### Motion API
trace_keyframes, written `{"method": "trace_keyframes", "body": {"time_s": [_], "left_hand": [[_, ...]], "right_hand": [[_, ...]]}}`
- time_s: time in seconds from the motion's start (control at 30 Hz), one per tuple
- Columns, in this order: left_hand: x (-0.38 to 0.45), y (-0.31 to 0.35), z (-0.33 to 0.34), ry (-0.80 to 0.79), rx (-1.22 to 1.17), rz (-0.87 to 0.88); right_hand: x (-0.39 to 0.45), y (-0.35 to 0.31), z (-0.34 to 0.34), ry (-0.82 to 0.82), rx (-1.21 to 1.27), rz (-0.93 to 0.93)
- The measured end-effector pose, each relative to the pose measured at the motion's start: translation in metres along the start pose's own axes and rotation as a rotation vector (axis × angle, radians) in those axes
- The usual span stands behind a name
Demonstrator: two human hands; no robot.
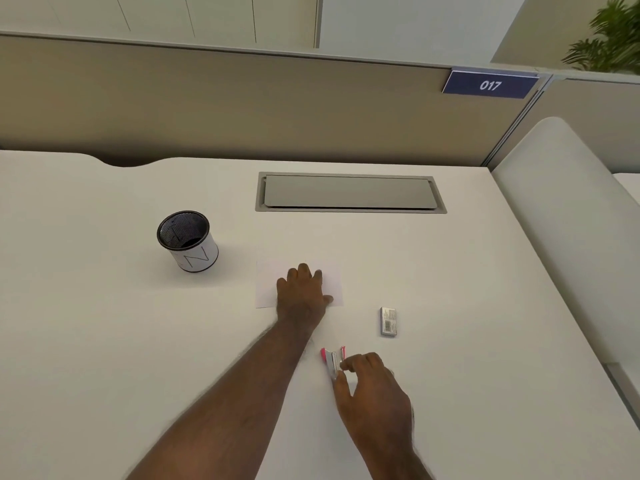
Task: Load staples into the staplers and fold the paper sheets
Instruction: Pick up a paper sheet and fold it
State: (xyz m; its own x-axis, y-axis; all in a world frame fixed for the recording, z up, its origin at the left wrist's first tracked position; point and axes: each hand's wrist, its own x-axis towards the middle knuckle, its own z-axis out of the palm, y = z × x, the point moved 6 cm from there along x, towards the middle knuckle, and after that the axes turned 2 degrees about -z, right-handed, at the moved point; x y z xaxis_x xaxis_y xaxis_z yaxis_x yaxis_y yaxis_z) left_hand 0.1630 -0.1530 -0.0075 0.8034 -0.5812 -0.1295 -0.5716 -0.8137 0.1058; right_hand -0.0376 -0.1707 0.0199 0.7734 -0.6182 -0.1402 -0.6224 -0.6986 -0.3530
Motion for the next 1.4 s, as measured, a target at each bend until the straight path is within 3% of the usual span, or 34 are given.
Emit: {"method": "trace_keyframes", "body": {"time_s": [0.27, 0.4, 0.47, 0.53, 0.63, 0.73, 1.03, 1.2, 1.4], "left_hand": [[0.012, 0.006, 0.003, 0.012, 0.026, 0.022], [0.007, 0.002, -0.001, 0.057, -0.12, -0.015], [-0.002, -0.003, -0.01, 0.089, -0.408, -0.084], [-0.015, -0.009, -0.017, 0.065, -0.828, -0.163], [-0.044, -0.011, -0.025, -0.063, -1.318, -0.218], [-0.075, -0.012, -0.027, -0.228, -1.607, -0.247], [-0.119, -0.015, -0.033, -0.426, -1.906, -0.222], [-0.115, -0.027, -0.032, -0.391, -2.08, -0.404], [-0.12, -0.028, -0.034, -0.276, -1.932, -0.468]], "right_hand": [[0.002, 0.0, -0.002, 0.018, 0.026, -0.016], [0.01, -0.001, -0.002, 0.022, 0.109, 0.011], [0.018, -0.001, -0.004, 0.034, 0.271, 0.042], [0.03, 0.001, -0.008, 0.042, 0.584, 0.123], [0.044, -0.001, -0.011, -0.045, 1.098, 0.313], [0.05, -0.009, -0.014, -0.158, 1.388, 0.36], [0.051, -0.021, -0.027, -0.135, 1.339, 0.274], [0.05, -0.018, -0.04, -0.007, 1.157, 0.263], [0.046, -0.016, -0.055, 0.231, 0.853, 0.121]]}}
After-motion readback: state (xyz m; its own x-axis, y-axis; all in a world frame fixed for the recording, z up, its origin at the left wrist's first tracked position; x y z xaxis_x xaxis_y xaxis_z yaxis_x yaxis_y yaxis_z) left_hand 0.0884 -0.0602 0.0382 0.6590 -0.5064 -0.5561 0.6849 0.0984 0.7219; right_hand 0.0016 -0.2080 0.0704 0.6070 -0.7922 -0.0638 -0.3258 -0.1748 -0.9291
